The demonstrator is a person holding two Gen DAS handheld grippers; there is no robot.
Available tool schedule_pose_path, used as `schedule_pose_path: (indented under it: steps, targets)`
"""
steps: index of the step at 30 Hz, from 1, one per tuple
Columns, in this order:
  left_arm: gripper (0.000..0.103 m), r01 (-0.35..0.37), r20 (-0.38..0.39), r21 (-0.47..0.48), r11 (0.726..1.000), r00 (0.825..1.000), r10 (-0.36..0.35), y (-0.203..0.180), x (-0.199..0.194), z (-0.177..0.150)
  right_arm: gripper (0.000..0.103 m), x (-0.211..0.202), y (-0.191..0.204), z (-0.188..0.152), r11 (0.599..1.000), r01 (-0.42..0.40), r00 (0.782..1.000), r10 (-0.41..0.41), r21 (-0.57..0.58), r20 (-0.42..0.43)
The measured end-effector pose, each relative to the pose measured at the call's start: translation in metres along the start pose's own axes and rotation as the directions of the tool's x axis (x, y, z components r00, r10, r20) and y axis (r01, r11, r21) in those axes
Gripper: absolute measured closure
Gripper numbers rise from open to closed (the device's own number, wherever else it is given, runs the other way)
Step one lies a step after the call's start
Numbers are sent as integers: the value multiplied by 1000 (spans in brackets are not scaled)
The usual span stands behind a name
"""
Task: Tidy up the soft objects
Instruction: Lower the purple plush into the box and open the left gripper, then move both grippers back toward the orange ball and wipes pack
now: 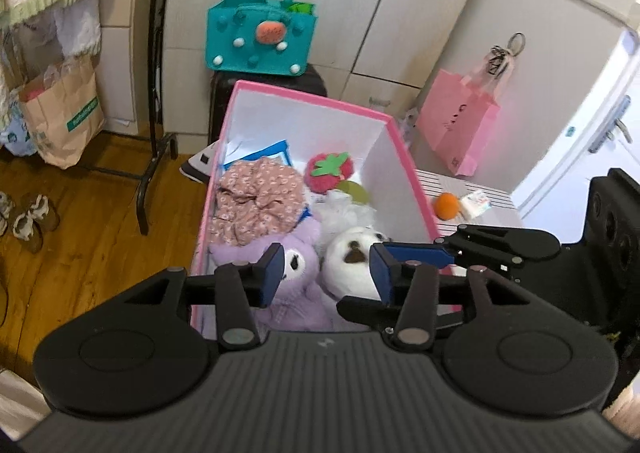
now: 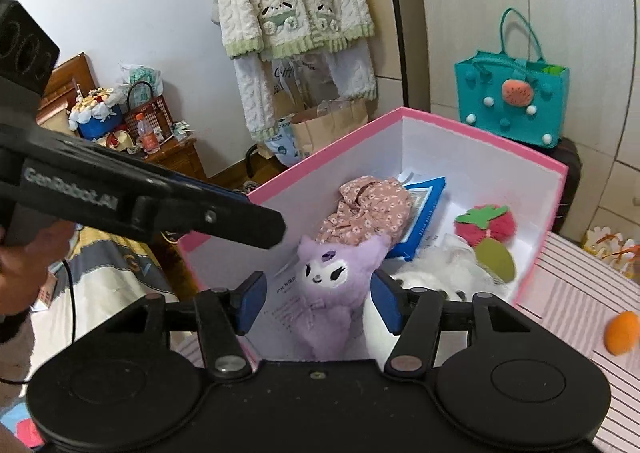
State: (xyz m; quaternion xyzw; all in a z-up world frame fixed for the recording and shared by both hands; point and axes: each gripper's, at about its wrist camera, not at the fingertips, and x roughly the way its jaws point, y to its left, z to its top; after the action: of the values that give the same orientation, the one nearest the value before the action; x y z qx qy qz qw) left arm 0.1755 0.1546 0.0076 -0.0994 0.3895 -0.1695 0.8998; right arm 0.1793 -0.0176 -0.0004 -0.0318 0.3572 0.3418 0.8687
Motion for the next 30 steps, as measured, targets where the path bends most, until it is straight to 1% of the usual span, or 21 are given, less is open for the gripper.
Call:
schedule_pose_path:
  steps: [3, 7, 10, 14, 16, 18, 20, 24, 30]
  targets:
    - [55, 18, 4, 23, 1000, 1000, -19, -13, -12, -4, 40, -15, 2, -3, 999, 40, 999, -40, -4, 4]
    - [53, 15, 24, 66, 998, 1000, -17, -32, -30, -10, 40, -41, 4, -11, 997, 79, 997, -79, -6, 21]
    - [51, 11, 34, 100, 995, 999, -15, -47, -41, -13, 40, -63, 8, -17, 995, 96, 995, -95, -30, 44]
    - [48, 3, 37, 152, 988, 999, -9, -68, -53, -20, 40, -93, 9, -24, 992, 112, 993, -110, -57, 47]
    - [44, 13, 38, 185, 983, 999, -20, -79, -58, -23, 40, -106, 9, -28, 991, 120, 992, -118, -62, 41]
    - [43, 24, 51, 208, 978, 998, -35, -88, -62, -30, 40, -120, 6, -34, 990, 124, 992, -122, -65, 36]
    - [43, 42, 58, 235, 971, 997, -57, -99, -62, -37, 40, -131, 1, -40, 990, 128, 991, -126, -51, 41]
    - [41, 104, 50, 261, 960, 991, -121, -118, -57, -44, 40, -152, -10, -55, 987, 158, 986, -156, -25, 64]
    - [40, 148, 27, 302, 942, 986, -163, -147, -38, -46, 40, -179, -40, -80, 977, 209, 975, -212, 46, 74]
